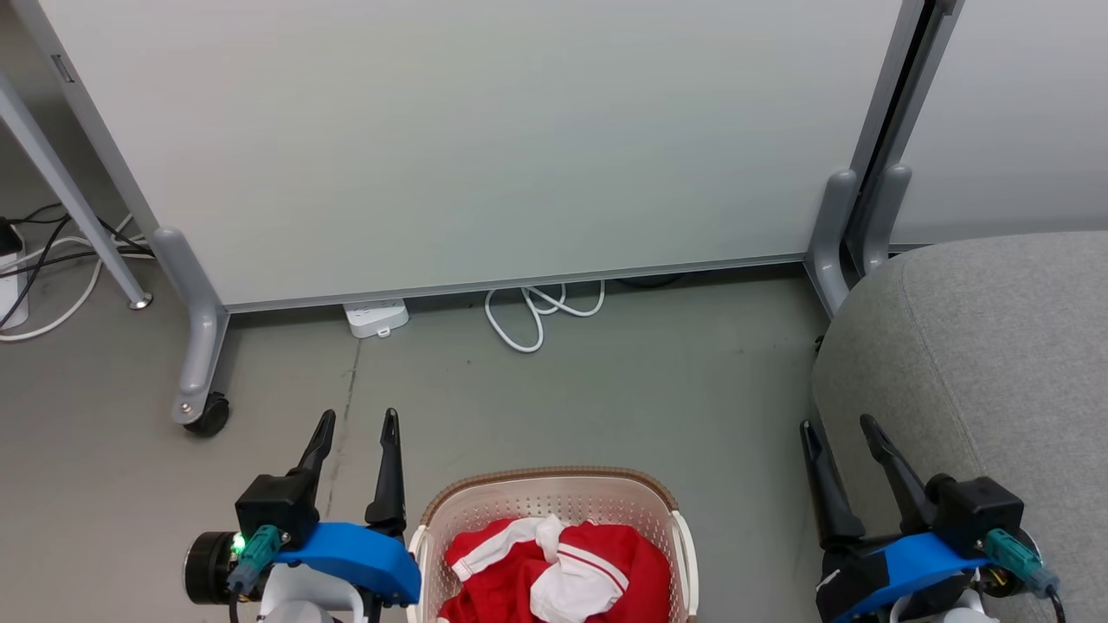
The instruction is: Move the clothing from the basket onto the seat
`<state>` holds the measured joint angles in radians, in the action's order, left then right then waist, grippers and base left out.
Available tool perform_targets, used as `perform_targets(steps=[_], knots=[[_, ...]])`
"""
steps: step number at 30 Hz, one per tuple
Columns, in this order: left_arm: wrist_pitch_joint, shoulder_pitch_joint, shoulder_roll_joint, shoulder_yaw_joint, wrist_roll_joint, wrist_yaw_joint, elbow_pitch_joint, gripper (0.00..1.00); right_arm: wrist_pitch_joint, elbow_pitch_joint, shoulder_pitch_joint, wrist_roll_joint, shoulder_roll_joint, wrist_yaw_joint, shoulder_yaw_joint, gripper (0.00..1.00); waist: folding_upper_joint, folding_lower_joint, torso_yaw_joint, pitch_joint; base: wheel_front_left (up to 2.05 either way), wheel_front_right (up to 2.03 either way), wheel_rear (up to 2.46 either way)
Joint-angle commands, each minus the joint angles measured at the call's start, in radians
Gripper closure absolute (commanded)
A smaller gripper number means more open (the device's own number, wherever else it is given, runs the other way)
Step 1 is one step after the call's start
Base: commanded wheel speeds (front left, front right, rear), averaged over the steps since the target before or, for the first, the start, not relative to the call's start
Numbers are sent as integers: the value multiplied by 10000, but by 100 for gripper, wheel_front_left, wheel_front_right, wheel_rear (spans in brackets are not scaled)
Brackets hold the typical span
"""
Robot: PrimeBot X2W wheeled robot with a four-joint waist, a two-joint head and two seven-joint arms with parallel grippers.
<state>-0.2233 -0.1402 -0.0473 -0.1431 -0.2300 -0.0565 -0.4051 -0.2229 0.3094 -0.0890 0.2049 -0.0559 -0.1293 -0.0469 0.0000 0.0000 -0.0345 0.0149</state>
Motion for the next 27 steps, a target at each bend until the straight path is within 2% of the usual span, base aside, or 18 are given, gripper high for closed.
perform_targets(steps=[1, 19, 27], knots=[[-107, -152, -43, -58, 225, 41, -21, 0, -108, 5, -64, -292, -29, -21, 18, 0, 0, 0, -9, 5, 0, 0, 0], [-434, -243, -45, -228, 1459, 96, -345, 0, -441, 215, -93, -1638, 28, -16, 96, 0, 0, 0, -72, 35, 0, 0, 0], [-434, -216, -44, -239, 1401, 105, -417, 0, -443, 267, -54, -1655, 42, -16, 123, 0, 0, 0, -104, 72, 0, 0, 0]])
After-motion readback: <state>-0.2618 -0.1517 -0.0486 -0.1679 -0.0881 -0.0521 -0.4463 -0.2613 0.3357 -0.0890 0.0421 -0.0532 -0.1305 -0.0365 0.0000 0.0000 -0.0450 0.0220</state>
